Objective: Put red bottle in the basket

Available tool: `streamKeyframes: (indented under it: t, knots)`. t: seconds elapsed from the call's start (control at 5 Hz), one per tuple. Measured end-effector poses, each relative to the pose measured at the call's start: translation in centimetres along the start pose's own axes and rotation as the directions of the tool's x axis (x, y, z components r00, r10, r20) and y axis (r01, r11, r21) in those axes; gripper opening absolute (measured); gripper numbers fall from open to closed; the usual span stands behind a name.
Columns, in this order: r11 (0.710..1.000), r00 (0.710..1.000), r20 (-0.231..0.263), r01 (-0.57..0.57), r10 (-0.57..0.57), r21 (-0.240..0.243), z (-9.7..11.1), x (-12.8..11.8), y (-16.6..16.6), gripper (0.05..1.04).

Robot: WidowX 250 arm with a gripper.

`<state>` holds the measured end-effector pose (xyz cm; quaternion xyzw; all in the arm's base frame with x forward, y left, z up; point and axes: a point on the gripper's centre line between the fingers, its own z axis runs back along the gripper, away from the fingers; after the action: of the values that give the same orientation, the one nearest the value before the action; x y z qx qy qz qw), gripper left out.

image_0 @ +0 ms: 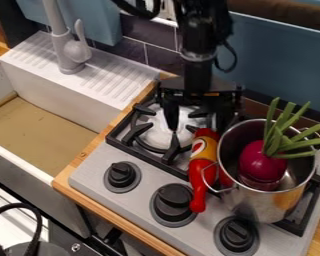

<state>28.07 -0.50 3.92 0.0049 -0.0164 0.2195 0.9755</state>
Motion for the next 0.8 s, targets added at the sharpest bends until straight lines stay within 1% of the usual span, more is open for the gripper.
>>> streamKeyframes:
  t: [0.2,0.4,0.6,0.8]
  knots:
    - [0.999,1.0,-0.001,-0.026,0.026,-0.027,-0.17,-0.1,-0.29,0.999]
    - [0.998,0.998,-0.039,-0.058,0.056,-0.033,-0.14,-0.44,0.03,0.999]
    - [0.997,0.996,-0.039,-0.08,0.079,-0.014,0.05,-0.17,0.19,0.999]
    - [0.996,0.996,-0.029,-0.086,0.086,-0.008,-0.58,-0.03,-0.06,0.999]
